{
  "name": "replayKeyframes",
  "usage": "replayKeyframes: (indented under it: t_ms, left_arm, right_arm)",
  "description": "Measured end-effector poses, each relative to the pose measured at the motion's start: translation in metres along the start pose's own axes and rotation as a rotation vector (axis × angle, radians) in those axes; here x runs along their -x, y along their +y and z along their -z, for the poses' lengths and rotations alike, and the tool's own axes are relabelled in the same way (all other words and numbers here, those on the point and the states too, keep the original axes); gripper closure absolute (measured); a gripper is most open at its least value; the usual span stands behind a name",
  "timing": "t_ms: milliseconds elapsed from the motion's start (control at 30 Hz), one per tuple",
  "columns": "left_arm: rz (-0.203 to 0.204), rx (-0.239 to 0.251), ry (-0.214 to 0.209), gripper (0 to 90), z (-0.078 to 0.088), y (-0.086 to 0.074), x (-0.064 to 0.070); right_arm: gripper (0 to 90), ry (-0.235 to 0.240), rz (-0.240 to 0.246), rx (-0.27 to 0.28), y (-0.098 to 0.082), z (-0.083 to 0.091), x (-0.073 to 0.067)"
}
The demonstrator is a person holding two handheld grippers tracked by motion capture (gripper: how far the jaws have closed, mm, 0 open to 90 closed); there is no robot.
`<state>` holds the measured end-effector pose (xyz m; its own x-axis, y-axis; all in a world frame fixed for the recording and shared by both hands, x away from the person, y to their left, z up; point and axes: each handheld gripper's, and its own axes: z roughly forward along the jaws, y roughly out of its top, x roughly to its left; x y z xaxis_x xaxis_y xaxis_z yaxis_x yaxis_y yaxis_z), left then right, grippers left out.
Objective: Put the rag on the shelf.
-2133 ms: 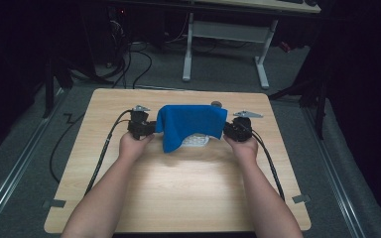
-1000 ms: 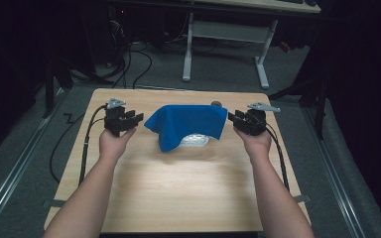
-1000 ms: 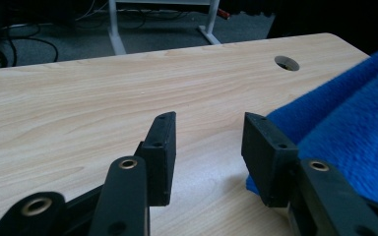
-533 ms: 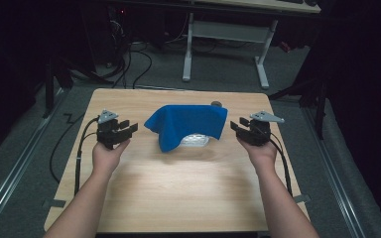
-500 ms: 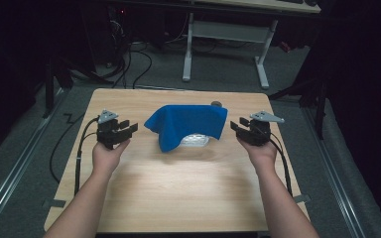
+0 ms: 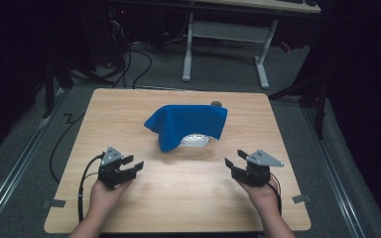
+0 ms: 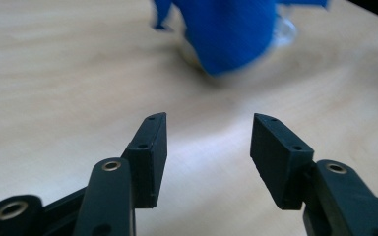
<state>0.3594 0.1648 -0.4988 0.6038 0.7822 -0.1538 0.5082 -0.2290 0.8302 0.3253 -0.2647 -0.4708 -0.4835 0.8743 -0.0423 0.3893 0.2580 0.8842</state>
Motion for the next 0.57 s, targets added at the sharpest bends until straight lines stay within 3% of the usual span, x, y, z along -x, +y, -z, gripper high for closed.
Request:
replayKeyframes:
  t_ms: [33,67,133,167,200,233,300,400,567]
  left_arm:
    - [-0.006,-0.001,-0.014,48.5,0.002,-0.006,0.007]
    - [-0.007,0.001,-0.028,47.4,0.005,-0.013,0.015]
    - [-0.014,0.020,-0.038,47.5,0.012,-0.032,0.029]
    - [-0.022,-0.001,-0.051,48.7,0.012,-0.038,0.035]
    - [-0.069,-0.038,-0.072,46.7,0.010,-0.039,0.046]
    - [-0.069,-0.038,-0.072,46.4,0.010,-0.039,0.046]
    - [-0.120,-0.043,-0.058,46.3,0.006,-0.038,0.053]
    - [-0.110,-0.083,-0.071,45.5,-0.006,-0.039,0.053]
    - [-0.113,-0.089,-0.054,44.2,-0.007,-0.040,0.051]
  right_arm:
    - [40.6,0.000,0.000,0.000,0.000,0.000,0.000]
    - [39.7,0.006,-0.002,-0.012,-0.014,0.006,-0.010]
    - [39.2,-0.001,-0.004,-0.010,-0.023,0.010,-0.014]
    - [39.6,-0.009,-0.007,-0.012,-0.032,0.013,-0.018]
    - [39.2,-0.009,-0.016,-0.038,-0.044,0.017,-0.024]
    - [39.2,-0.009,-0.016,-0.038,-0.044,0.017,-0.024]
    - [39.0,-0.010,0.006,-0.051,-0.046,0.018,-0.024]
    - [38.9,-0.009,0.003,-0.069,-0.047,0.011,-0.022]
    - [38.5,0.006,-0.008,-0.070,-0.049,0.010,-0.020]
